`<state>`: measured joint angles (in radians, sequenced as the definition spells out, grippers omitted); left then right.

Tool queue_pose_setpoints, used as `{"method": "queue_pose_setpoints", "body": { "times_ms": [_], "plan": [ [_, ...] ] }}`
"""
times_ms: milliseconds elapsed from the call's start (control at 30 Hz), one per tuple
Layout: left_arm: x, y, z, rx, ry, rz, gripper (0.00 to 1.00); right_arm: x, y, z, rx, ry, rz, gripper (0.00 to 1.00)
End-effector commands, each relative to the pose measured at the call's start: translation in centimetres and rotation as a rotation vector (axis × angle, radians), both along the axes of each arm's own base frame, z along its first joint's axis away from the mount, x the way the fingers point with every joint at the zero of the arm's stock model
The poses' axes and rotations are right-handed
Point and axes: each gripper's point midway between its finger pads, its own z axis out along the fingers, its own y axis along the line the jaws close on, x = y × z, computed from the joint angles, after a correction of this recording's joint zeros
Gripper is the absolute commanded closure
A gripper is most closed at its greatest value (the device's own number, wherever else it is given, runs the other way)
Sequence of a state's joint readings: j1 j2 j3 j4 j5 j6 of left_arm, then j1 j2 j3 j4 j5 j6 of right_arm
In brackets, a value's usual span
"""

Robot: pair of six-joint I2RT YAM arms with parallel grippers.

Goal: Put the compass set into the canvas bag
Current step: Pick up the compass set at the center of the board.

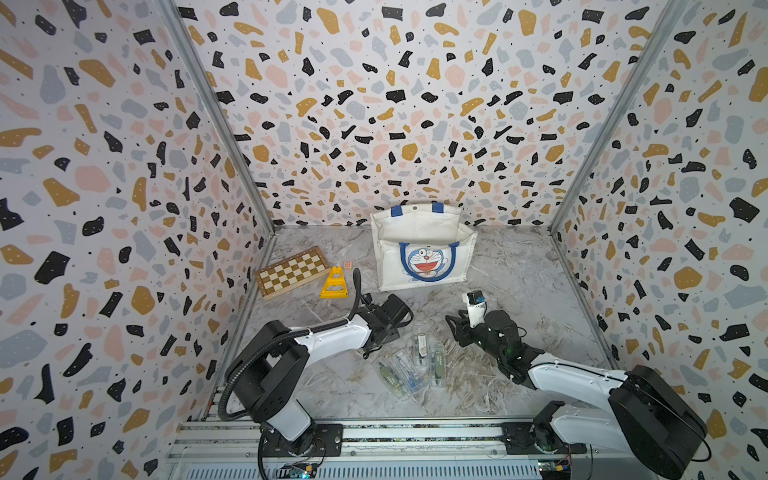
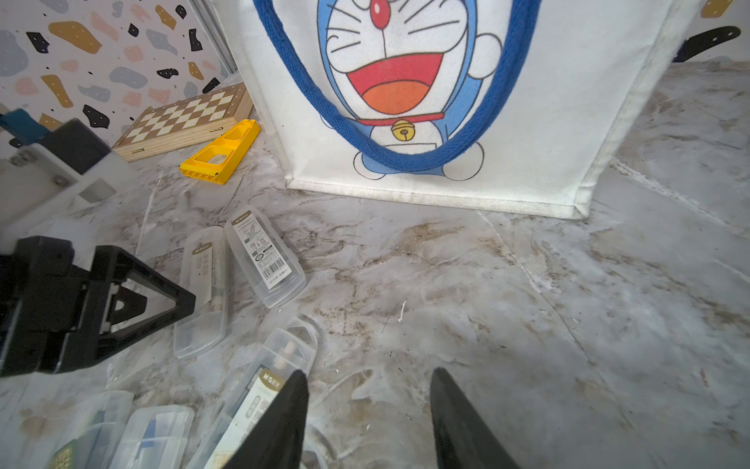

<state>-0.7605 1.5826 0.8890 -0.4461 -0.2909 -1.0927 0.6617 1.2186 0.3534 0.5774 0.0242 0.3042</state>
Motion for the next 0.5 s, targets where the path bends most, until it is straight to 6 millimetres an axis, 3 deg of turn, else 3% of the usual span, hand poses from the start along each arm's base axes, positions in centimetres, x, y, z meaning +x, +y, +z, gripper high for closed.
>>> {"method": "queue_pose_setpoints", "body": {
  "times_ms": [0,167,467],
  "plan": [
    [0.2,-0.1,1.2,0.018,-0.022,-0.035,0.32,0.7,0.4,1.3,0.010,-0.031,-0.006,0.49],
    [0.7,-1.5,2.4,0.015,-0.040,-0.082,0.28,0.7,0.4,1.1,0.006,-0.028,-0.008,0.49],
    [1.1,-2.9,0.5,0.002,0.011,-0.078,0.24,0.7,0.3,1.2,0.004,-0.029,-0.012,0.48]
  ]
}}
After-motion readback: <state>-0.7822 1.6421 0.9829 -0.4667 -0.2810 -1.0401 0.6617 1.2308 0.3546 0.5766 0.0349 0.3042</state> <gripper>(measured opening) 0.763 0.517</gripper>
